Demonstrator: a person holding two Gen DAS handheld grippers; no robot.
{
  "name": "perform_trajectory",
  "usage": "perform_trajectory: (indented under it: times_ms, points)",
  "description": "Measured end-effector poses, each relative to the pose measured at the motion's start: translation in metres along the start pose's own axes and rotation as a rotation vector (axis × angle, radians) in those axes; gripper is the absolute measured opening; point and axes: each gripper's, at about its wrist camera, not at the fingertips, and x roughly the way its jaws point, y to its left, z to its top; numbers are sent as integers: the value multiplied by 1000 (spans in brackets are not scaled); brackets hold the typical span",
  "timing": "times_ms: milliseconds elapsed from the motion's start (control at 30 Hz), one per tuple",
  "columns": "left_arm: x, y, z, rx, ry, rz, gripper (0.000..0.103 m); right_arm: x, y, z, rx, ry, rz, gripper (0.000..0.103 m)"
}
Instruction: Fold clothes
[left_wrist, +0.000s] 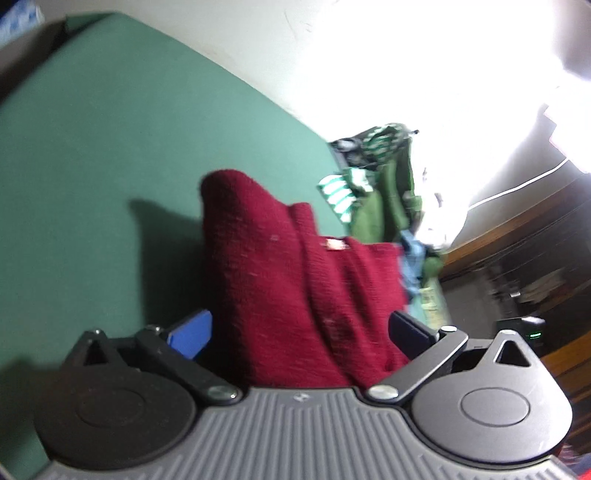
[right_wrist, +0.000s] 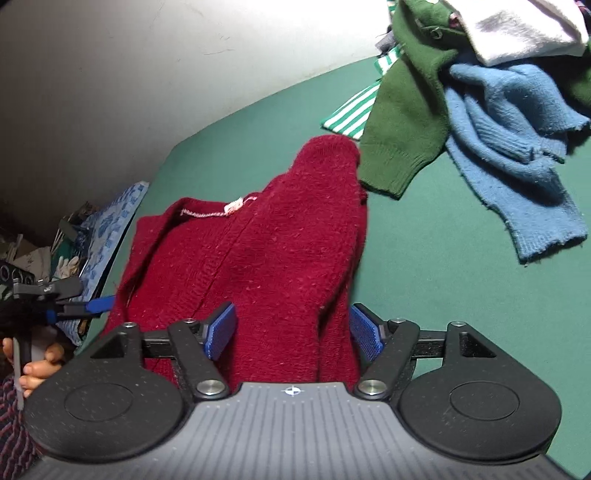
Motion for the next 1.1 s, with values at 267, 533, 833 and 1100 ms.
perform_trajectory:
  times_ms: [267, 533, 833, 1100]
  points:
    - [14, 21, -1, -48, 43, 6, 82, 10, -4, 3, 11, 29, 3, 74]
    - [48, 13, 15, -44, 52, -48, 81, 23, -4, 16, 9, 29, 17, 76]
    - [58, 11, 21, -43, 43, -51, 80, 35, -4, 29, 8, 34, 56, 78]
    - [53, 10, 15, -27, 9, 1, 57, 33, -10, 29, 24, 68, 83, 63]
